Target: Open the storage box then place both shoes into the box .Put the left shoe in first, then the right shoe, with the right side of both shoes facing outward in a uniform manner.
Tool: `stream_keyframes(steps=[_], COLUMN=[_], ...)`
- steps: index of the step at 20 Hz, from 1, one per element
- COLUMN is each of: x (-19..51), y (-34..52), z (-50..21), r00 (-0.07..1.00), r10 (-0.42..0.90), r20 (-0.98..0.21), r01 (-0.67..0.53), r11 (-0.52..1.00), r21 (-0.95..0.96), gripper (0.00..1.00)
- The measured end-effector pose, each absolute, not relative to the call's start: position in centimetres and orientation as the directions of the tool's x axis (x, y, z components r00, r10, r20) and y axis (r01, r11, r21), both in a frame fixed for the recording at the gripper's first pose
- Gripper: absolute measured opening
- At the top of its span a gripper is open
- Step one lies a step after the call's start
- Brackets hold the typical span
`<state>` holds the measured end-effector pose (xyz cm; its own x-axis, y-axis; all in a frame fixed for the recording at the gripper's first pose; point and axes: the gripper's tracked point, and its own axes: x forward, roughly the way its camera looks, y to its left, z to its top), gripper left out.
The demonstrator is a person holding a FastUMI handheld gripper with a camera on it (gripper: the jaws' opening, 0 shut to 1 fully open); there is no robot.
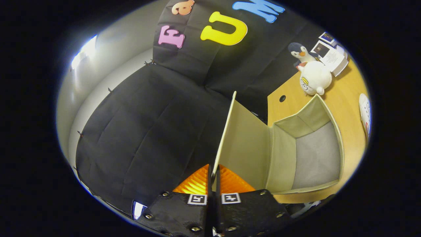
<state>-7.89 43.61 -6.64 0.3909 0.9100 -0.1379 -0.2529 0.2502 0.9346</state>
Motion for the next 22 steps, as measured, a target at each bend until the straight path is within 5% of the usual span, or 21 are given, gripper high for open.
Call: stream_keyframes(steps=[2,4,5,7,8,22], x=[-8.2,-8.1,-7.9,-7.9,-7.7,-2.5], y=[44.5,45.3,45.3,45.0,44.4,29.6], z=[-6.1,-6.4,-6.6,-6.6,-6.8,-11.6], r00=[0.371,0.363,0.363,0.369,0.377,0.603], r10=[0.918,0.917,0.915,0.91,0.905,0.709], r20=[-0.143,-0.167,-0.173,-0.189,-0.195,-0.366], r01=[-0.301,-0.354,-0.375,-0.39,-0.391,-0.342], r11=[0.264,0.301,0.314,0.336,0.347,0.643], r21=[0.916,0.885,0.872,0.857,0.853,0.685], gripper=[0.1,0.37,0.6,0.86,0.92,0.97])
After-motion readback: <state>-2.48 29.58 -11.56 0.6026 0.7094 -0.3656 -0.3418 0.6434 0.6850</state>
